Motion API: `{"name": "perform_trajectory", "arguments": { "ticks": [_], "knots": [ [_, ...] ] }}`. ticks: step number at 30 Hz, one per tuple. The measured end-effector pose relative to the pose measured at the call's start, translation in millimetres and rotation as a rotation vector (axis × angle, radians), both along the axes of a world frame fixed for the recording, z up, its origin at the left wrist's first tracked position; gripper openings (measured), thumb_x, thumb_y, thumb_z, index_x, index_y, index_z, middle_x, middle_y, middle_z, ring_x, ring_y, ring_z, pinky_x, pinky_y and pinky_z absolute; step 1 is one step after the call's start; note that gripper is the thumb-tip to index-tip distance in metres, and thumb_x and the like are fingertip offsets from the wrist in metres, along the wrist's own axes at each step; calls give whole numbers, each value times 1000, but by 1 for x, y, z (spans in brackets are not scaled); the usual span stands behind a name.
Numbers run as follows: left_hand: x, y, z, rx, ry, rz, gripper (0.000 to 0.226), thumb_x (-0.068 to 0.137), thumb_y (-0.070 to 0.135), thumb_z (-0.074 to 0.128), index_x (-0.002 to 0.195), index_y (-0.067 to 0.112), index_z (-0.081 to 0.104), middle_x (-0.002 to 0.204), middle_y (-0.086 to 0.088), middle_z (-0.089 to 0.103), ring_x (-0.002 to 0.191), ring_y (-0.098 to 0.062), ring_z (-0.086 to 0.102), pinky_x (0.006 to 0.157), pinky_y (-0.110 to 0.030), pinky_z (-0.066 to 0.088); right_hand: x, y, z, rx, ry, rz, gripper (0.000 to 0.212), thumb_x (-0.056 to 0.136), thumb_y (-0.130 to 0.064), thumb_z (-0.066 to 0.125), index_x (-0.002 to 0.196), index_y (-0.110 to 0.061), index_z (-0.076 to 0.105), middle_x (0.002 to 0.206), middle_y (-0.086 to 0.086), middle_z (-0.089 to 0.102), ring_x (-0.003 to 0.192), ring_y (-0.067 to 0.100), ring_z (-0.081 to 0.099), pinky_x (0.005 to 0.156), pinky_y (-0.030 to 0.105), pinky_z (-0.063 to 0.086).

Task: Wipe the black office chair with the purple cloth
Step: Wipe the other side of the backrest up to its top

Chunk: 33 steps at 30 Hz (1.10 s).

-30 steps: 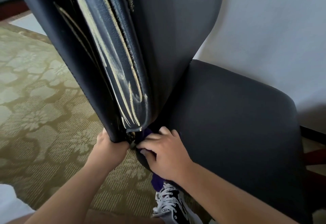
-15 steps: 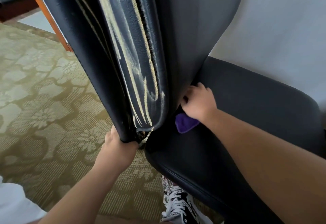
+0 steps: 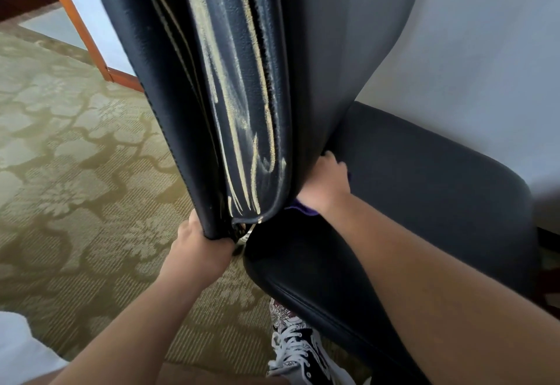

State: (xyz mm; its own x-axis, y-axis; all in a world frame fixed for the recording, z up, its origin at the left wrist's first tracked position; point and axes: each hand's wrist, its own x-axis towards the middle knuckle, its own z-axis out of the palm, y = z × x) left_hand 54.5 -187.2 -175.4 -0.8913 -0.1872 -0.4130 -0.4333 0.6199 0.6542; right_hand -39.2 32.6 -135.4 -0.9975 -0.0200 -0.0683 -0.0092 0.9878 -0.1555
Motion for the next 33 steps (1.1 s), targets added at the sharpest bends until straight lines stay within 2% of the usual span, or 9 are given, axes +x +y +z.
{"name": "perform_trajectory", "arguments": {
  "ticks": [2, 4, 6, 10, 16, 20, 22, 24, 33],
  "knots": [
    [-1, -1, 1, -3, -3, -13, 39, 55, 42, 54, 87, 22, 47, 97, -11, 61, 82, -39, 64, 64, -44, 52, 32, -19, 1, -39, 47, 77, 24, 90, -29, 49, 107, -24, 66, 112, 0, 65, 111, 30, 48, 83, 41, 33],
    [0, 0, 3, -16, 7, -27, 35, 58, 42, 54, 87, 22, 47, 94, -11, 61, 76, -36, 62, 63, -43, 54, 67, -33, -2, -164, 139, 140, 6, 85, -23, 55, 82, -24, 61, 98, 0, 67, 104, 32, 51, 79, 41, 33],
    [4, 3, 6, -36, 16, -17, 36, 62, 43, 55, 92, 22, 51, 96, -9, 61, 78, -35, 62, 67, -43, 56, 92, -39, -7, -294, 168, 195, 20, 79, -21, 62, 68, -28, 47, 81, -2, 66, 94, 33, 55, 73, 39, 33],
    [9, 5, 7, -43, 13, -5, 38, 62, 41, 55, 94, 21, 53, 99, -8, 59, 82, -36, 62, 71, -45, 56, 100, -26, -14, -323, 171, 313, 8, 83, -32, 64, 87, -32, 69, 90, -10, 71, 95, 29, 56, 75, 41, 41],
    [4, 1, -1, 2, 4, 0, 43, 57, 45, 55, 90, 18, 51, 98, -9, 60, 82, -33, 59, 65, -42, 49, 63, -11, -19, -305, 213, 338, 9, 82, -29, 72, 89, -32, 67, 90, -4, 71, 89, 34, 63, 70, 38, 44],
    [-1, -1, -1, 14, 9, -10, 45, 50, 48, 53, 84, 20, 46, 97, -10, 59, 80, -31, 55, 65, -41, 48, 37, 2, -9, -310, 201, 251, 28, 85, -23, 67, 97, -35, 45, 83, 4, 68, 88, 36, 60, 68, 34, 35],
    [0, 0, 0, 9, 27, -7, 49, 49, 52, 51, 86, 21, 48, 97, -7, 57, 87, -34, 56, 71, -45, 49, 21, 11, -2, -254, 150, 189, 6, 89, -25, 61, 93, -30, 61, 96, 7, 70, 98, 37, 58, 72, 35, 38],
    [1, 1, 0, 23, 39, -1, 49, 50, 53, 51, 88, 23, 49, 98, -5, 57, 92, -35, 57, 75, -48, 50, 4, 21, 4, -207, 118, 93, 17, 91, -28, 58, 102, -23, 69, 105, 8, 68, 103, 36, 56, 80, 38, 44],
    [-1, 1, -3, 10, 43, 9, 31, 61, 38, 54, 89, 27, 47, 102, -1, 51, 90, -31, 55, 78, -51, 52, -57, 42, 1, -49, 142, -181, 20, 91, -22, 49, 104, -21, 64, 107, 6, 66, 110, 34, 49, 84, 42, 39]
  ]
}}
